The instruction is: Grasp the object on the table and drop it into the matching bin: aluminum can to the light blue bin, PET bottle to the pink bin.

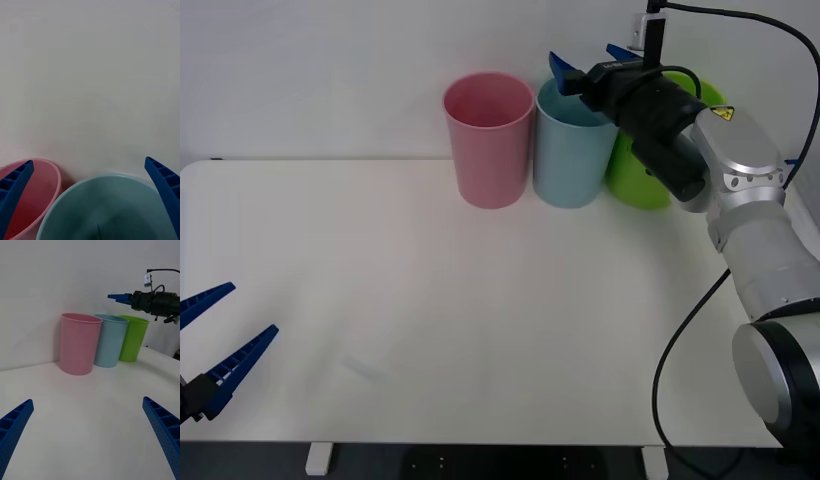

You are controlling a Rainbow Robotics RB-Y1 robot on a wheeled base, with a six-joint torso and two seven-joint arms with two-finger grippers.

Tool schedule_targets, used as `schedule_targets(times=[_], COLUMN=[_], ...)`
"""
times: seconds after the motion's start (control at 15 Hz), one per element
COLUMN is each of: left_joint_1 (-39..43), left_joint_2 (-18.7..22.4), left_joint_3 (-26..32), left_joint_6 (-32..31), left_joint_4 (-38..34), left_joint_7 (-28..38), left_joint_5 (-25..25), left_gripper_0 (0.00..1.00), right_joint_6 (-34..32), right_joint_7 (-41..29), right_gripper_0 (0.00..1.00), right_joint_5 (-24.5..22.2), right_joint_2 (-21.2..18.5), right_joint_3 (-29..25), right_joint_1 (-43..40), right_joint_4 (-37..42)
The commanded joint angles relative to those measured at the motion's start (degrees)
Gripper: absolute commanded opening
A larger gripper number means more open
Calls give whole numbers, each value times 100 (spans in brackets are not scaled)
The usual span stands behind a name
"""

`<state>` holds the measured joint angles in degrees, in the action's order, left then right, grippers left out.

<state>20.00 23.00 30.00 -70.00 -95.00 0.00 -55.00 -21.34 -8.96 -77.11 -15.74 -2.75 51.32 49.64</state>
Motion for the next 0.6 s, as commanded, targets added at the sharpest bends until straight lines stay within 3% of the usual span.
schedule_targets(times=[0.07,0.4,0.6], left_joint_1=[0,0,0], left_joint_2=[0,0,0], left_joint_3=[0,0,0], left_joint_6=[0,0,0], left_joint_4=[0,0,0], left_joint_7=[0,0,0], left_joint_5=[0,0,0], left_gripper_0=[100,100,100], right_joint_6=[-28,-46,-177], right_joint_7=[-18,-27,8], right_gripper_0=[100,100,100], right_joint_5=[399,1242,1480], right_joint_2=[-272,-1063,-1458], right_joint_3=[337,996,1031], right_joint_1=[-395,-1397,-2117], right_joint_4=[529,1812,2612])
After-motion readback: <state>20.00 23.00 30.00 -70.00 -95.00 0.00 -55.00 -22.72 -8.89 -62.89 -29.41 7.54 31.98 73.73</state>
